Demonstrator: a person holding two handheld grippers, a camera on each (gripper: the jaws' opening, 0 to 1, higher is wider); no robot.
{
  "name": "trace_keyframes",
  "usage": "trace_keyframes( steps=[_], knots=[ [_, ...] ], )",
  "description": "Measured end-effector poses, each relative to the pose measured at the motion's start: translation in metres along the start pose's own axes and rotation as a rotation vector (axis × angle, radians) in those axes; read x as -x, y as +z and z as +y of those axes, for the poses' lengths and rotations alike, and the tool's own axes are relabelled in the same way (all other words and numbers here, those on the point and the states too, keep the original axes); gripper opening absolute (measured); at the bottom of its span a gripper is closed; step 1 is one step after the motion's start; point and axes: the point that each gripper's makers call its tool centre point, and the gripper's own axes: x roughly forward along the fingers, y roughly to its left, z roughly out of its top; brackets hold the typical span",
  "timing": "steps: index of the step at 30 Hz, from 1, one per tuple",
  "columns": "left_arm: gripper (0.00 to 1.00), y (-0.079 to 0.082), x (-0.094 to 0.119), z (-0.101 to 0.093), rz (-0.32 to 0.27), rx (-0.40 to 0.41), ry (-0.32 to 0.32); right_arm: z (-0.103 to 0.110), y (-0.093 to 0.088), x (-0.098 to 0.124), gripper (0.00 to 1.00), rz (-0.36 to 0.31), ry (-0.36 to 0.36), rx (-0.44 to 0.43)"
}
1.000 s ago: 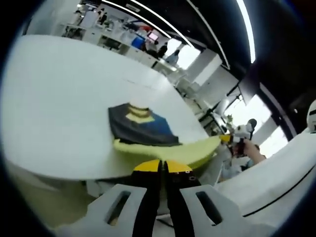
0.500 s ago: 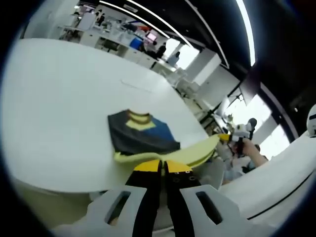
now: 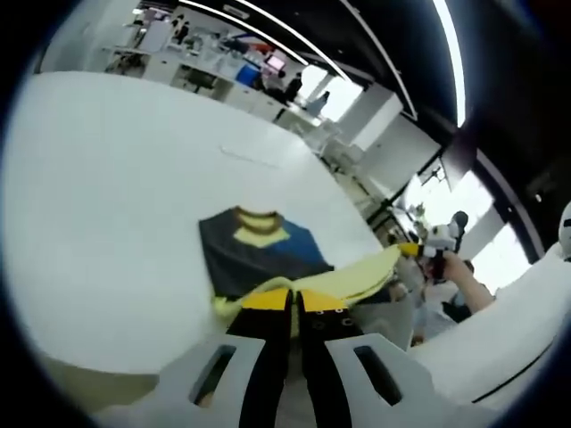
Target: Fold the garment on the visible template until the final outline fits inside the template.
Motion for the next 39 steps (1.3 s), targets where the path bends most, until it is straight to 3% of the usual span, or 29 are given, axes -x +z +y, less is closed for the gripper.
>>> trace_keyframes(
  steps=[5, 10, 22, 39],
  knots=[
    [0.00, 0.015, -0.009, 0.005, -0.008, -0.015, 0.003, -0.001, 0.012, -0.008, 0.03, -0.009, -0.011, 0.006],
    [0.00, 0.021, -0.015, 0.008, -0.016, -0.009, -0.002, -0.003, 0.022, -0.016, 0.03, -0.014, -0.023, 0.016],
    [0.00, 0.029, -0.024, 0.025, -0.015, 0.023, 0.001, -0.015, 0.029, -0.027, 0.03, -0.017, -0.038, -0.002],
    [0.00, 0.048, -0.054, 0.048, 0.005, 0.040, 0.013, -0.039, 0.043, -0.051, 0.03, 0.004, -0.059, -0.019]
  ],
)
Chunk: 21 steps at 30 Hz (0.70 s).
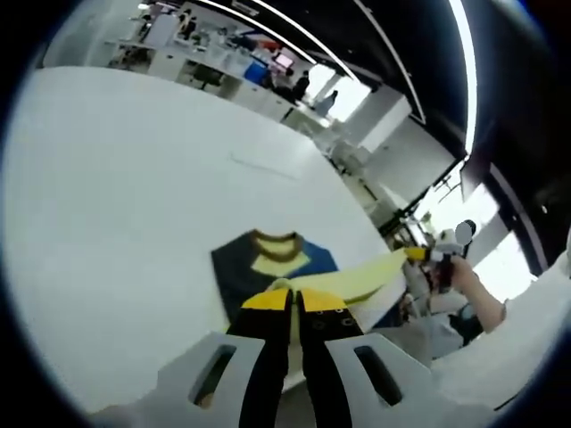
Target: Fold the garment on the visible template until the final outline fits inside the template.
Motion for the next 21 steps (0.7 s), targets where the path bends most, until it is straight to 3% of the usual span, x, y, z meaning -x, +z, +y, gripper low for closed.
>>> trace_keyframes(
  steps=[9, 21],
  knots=[
    [0.00, 0.012, -0.011, 0.006, 0.002, -0.007, 0.005, -0.008, 0.006, -0.007, 0.03, 0.003, -0.001, -0.004],
    [0.00, 0.016, -0.020, 0.014, 0.011, -0.005, 0.011, -0.016, 0.009, -0.017, 0.03, 0.013, -0.005, -0.012]
  ],
)
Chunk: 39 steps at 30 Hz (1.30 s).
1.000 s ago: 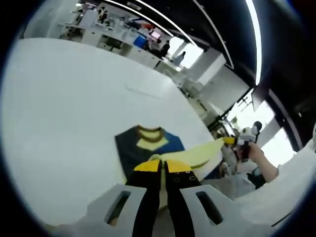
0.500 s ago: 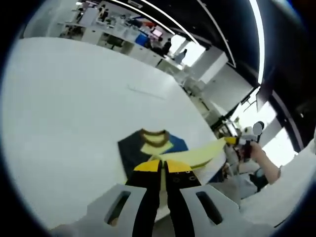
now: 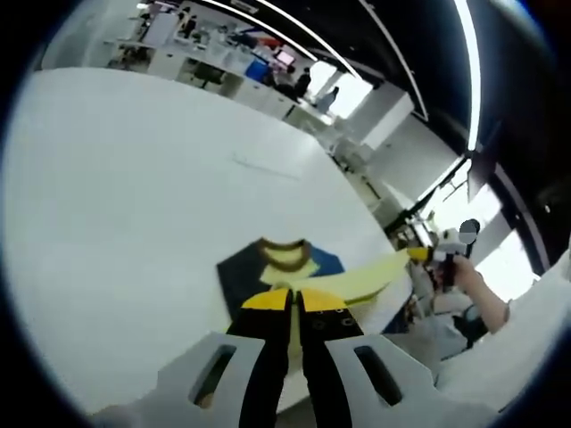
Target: Fold the garment on the visible template until the final outline fits inside the template.
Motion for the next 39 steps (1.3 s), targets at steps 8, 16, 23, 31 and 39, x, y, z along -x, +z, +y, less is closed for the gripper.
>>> trace_keyframes(
  steps=[8, 16, 23, 31, 39],
  knots=[
    [0.00, -0.001, -0.004, 0.004, 0.010, 0.003, -0.001, -0.004, 0.001, -0.003, 0.03, 0.000, -0.002, -0.014],
    [0.00, -0.001, -0.008, 0.010, 0.019, 0.011, 0.002, -0.007, 0.000, -0.009, 0.03, 0.004, -0.002, -0.023],
    [0.00, 0.002, -0.013, 0.012, 0.033, 0.004, 0.002, -0.011, 0.003, -0.012, 0.03, 0.010, 0.000, -0.024],
    [0.00, 0.004, -0.020, 0.017, 0.045, 0.004, 0.003, -0.016, 0.003, -0.017, 0.03, 0.017, -0.004, -0.027],
    [0.00, 0.004, -0.028, 0.022, 0.064, 0.009, 0.001, -0.024, -0.001, -0.023, 0.03, 0.046, -0.008, -0.027]
  ],
)
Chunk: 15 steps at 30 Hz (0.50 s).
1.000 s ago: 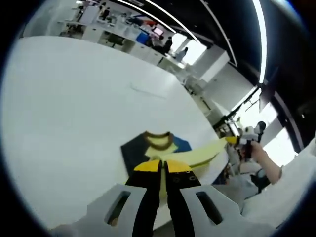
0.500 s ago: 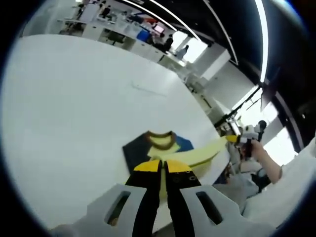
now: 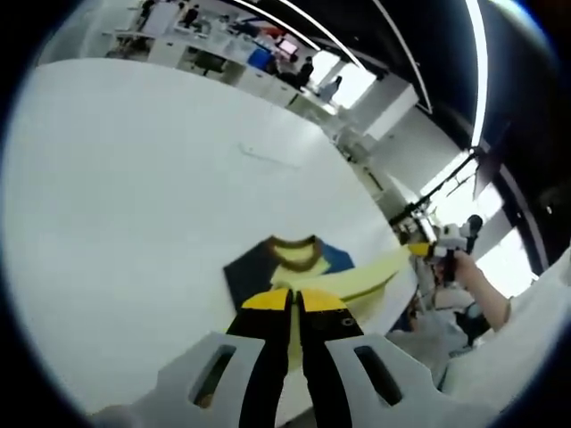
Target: Fold the garment on the visible template until the final outline fits inside the template.
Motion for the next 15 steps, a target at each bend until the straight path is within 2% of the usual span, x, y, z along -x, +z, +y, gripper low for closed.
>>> trace_keyframes(
  steps=[15],
  knots=[
    [0.00, 0.001, -0.013, 0.013, 0.028, 0.017, -0.003, -0.012, 0.005, -0.016, 0.03, 0.021, 0.001, -0.020]
  ],
)
